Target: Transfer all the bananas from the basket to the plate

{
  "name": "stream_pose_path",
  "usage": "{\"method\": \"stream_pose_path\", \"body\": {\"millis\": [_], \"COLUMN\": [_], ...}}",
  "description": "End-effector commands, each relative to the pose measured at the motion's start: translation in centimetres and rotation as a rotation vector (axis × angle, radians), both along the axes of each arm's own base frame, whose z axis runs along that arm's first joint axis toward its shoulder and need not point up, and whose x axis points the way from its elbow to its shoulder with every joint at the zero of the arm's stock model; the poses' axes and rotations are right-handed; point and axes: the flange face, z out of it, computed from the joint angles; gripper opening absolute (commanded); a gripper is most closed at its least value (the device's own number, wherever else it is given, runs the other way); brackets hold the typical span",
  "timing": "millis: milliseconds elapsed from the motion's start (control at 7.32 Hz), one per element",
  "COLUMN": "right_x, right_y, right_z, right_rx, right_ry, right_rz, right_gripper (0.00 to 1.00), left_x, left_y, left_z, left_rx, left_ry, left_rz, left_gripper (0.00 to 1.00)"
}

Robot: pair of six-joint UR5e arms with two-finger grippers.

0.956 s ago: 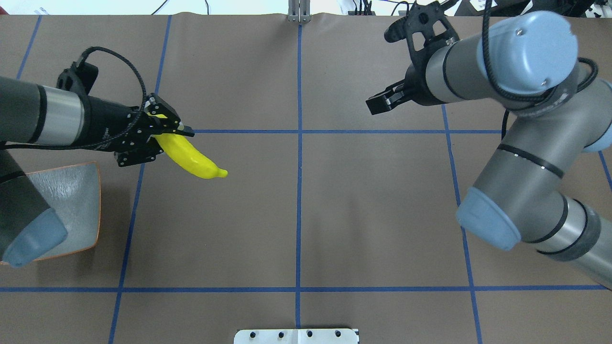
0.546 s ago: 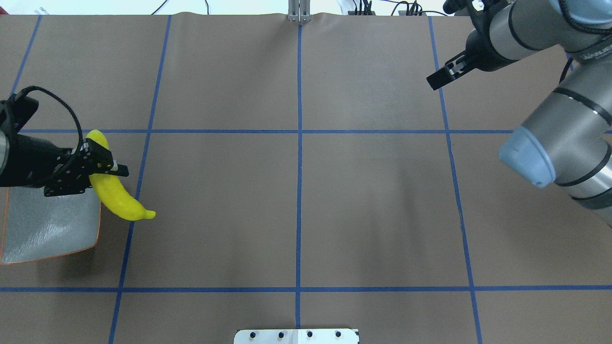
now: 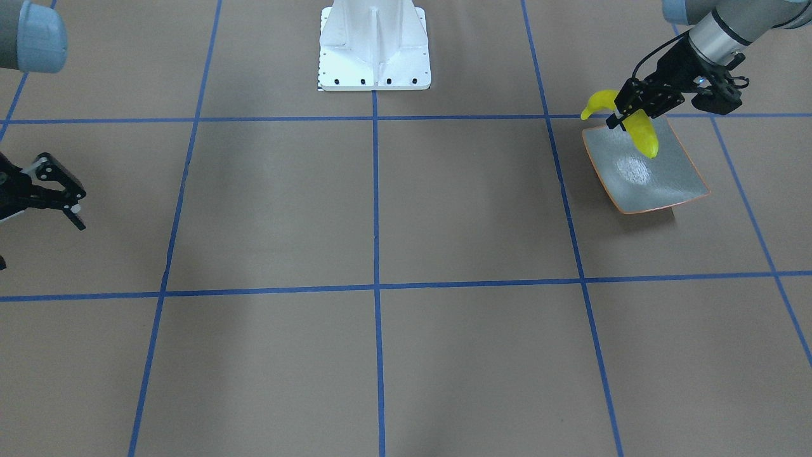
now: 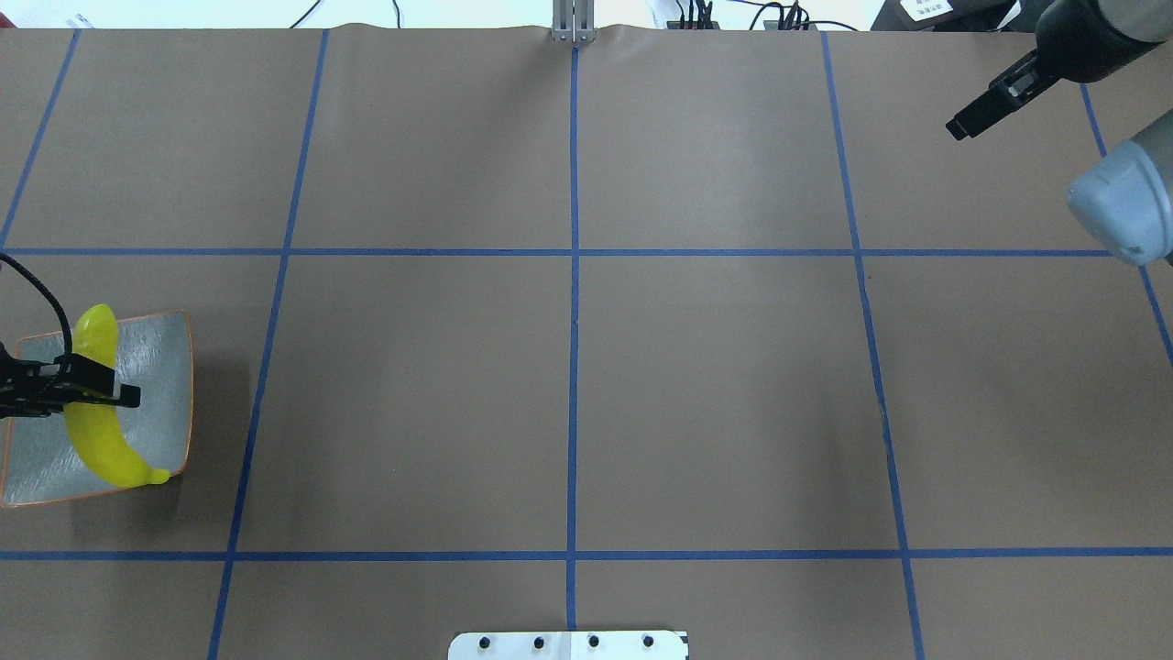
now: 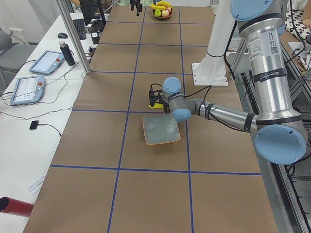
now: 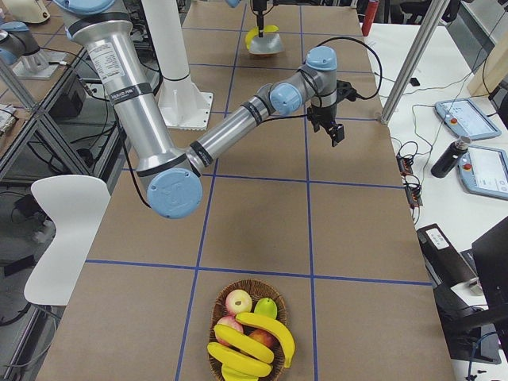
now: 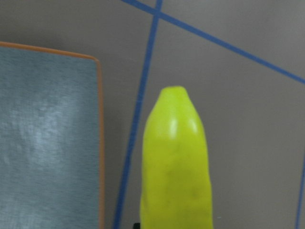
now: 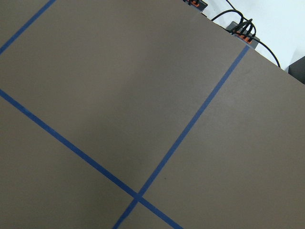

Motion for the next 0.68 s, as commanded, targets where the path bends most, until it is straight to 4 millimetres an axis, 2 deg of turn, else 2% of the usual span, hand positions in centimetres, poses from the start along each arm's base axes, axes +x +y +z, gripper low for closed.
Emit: {"method": "stream_pose_path", "body": {"millis": [0,137,273,410,546], "right_x": [1.6,1.7,1.6,1.6,1.6], "right_y": [-0.1,-0.1,-0.1,-0.1,-0.1], "right_z": [1.8,1.8,1.7,1.7,1.7], "right_rx": [0.010,0.011,0.013,0.014,0.012], "right_ry": [0.005,0.005,0.003,0.004,0.004], "right_rz": [-0.044,-0.044,-0.046,-0.045,-0.044], "right_gripper": [1.00,1.00,1.00,1.00,1.00], "left_x": [0.4,0.6,0.6,0.7,0.9], "left_y": [-0.8,-1.0,-1.1,-1.2,-1.7], "left_z": [2.6,3.4,4.8,5.6,5.4], "left_rx": [0.015,0.027,0.033,0.027,0.035], "left_ry": [-0.034,-0.025,-0.020,-0.025,-0.020], "left_rz": [0.017,0.017,0.017,0.017,0.011], "left_gripper": [0.25,0.42,0.52,0.59,0.64]}}
